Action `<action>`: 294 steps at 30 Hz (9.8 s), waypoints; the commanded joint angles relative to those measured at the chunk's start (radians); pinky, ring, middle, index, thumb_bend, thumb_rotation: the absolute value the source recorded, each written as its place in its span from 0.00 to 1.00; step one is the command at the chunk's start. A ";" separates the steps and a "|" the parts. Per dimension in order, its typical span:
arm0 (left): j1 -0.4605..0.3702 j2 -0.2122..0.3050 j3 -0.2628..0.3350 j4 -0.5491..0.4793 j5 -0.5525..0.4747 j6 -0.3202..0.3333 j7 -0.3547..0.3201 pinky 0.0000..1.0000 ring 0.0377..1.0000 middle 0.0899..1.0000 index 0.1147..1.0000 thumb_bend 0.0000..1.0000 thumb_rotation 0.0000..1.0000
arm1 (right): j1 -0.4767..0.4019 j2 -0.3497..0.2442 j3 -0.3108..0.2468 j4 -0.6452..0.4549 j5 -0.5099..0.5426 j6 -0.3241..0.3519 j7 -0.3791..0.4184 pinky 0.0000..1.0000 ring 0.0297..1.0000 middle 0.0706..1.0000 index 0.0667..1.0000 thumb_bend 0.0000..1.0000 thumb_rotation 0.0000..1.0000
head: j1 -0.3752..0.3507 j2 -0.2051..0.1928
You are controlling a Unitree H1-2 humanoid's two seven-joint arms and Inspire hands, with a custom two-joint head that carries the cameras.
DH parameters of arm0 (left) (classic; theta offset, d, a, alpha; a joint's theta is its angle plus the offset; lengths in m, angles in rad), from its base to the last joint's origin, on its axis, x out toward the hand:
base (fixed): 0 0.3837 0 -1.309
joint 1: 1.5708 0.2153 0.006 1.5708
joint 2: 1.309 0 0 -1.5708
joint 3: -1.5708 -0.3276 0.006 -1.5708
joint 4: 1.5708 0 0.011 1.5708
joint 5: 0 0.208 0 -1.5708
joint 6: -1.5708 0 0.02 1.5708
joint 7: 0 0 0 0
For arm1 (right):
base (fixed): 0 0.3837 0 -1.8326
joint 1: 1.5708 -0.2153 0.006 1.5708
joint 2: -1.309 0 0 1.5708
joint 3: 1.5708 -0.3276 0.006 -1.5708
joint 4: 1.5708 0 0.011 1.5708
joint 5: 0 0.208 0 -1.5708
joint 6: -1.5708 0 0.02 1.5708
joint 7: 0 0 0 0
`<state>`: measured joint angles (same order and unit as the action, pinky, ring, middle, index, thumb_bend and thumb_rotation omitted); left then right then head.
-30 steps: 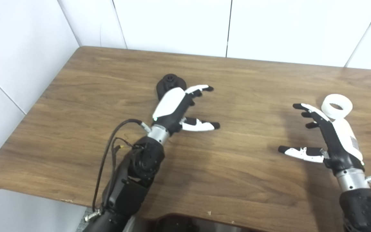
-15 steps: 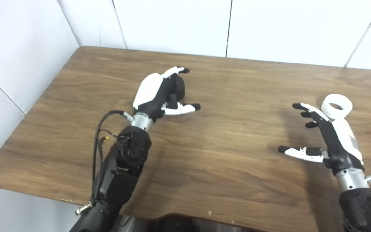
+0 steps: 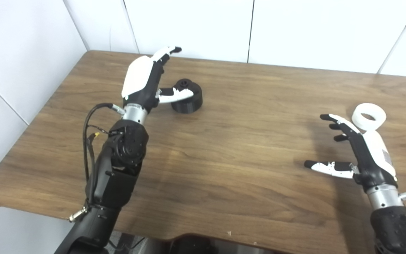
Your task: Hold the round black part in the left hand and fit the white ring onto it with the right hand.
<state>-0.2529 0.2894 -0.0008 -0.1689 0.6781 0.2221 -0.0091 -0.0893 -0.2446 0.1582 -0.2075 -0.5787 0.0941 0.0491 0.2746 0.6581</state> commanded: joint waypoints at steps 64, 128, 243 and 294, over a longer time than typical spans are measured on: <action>-0.137 0.118 -0.235 0.366 0.182 0.135 -0.021 1.00 1.00 1.00 0.83 1.00 0.52 | 0.007 -0.021 -0.046 -0.083 -0.009 -0.031 0.011 0.71 0.83 0.88 0.81 0.80 0.18 | -0.024 0.044; 0.027 -0.068 -0.484 0.129 0.015 -0.151 -0.102 1.00 1.00 1.00 0.54 0.97 0.37 | -0.012 0.014 -0.054 -0.144 -0.071 0.035 0.028 0.70 0.83 0.88 0.81 0.78 0.24 | -0.202 0.102; 0.072 -0.038 -0.392 0.088 -0.005 -0.229 -0.197 1.00 1.00 1.00 0.55 0.95 0.34 | -0.349 -0.203 0.025 0.314 -0.241 0.266 0.044 0.85 0.92 0.96 0.70 0.77 0.37 | -0.482 0.095; 0.061 -0.045 -0.383 0.101 -0.009 -0.237 -0.191 1.00 1.00 1.00 0.54 0.94 0.33 | -0.315 -0.182 0.006 0.306 -0.162 0.167 -0.138 0.80 0.83 0.85 0.56 0.71 0.25 | -0.468 0.109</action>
<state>-0.1725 0.2338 -0.3922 -0.0663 0.6589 -0.0113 -0.2038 -0.3775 -0.4206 0.1827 0.1471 -0.7445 0.2988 -0.0498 -0.1917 0.7670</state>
